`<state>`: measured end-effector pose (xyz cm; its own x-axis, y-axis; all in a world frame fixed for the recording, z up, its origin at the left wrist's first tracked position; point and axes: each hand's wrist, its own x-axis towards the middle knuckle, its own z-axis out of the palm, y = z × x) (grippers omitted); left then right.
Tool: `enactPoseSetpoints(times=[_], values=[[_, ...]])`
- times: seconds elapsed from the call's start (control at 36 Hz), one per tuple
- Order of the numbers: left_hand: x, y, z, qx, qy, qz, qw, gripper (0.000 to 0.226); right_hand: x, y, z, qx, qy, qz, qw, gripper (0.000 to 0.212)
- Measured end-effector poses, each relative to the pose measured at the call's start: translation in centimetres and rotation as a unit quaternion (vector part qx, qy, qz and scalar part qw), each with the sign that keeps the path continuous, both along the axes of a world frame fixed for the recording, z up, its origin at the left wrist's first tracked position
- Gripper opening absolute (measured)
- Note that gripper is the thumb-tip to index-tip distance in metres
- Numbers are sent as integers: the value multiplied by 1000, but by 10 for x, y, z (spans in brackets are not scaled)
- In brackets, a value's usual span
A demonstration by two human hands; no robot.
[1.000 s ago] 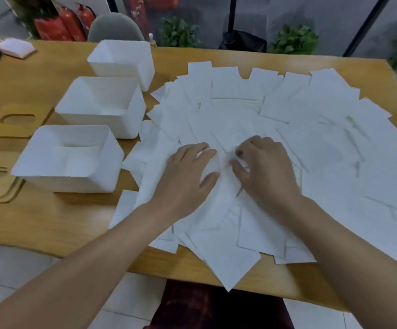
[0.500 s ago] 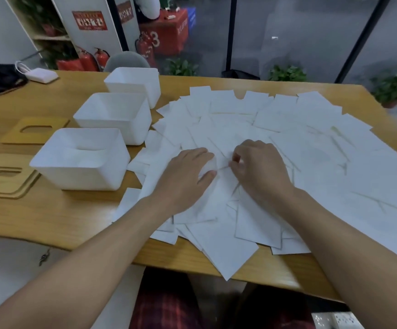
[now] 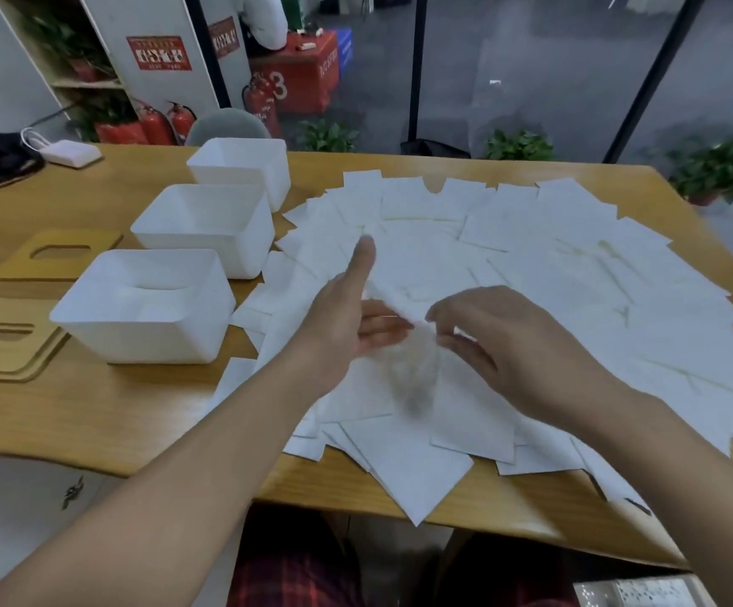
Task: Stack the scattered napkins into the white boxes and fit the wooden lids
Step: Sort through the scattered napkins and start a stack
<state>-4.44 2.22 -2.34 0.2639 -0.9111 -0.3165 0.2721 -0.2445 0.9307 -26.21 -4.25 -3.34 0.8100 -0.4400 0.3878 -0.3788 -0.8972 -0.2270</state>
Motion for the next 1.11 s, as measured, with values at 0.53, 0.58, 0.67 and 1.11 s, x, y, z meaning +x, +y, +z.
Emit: enactPoseSetpoints(times=[0.53,0.58,0.67,1.11], values=[[-15,73,-23,-106,-149,-41,982,39,-21,18,-15,420,-211,-119,874,18],[-2,80,-34,-85,-295,-37,951,47,-28,13,-22,384,-151,-128,902,18],[15,89,-46,-47,-503,-81,859,51,-36,8,-32,310,-55,-148,938,17],[19,90,-55,-103,-601,-85,788,17,-47,8,-29,236,9,-141,961,16]])
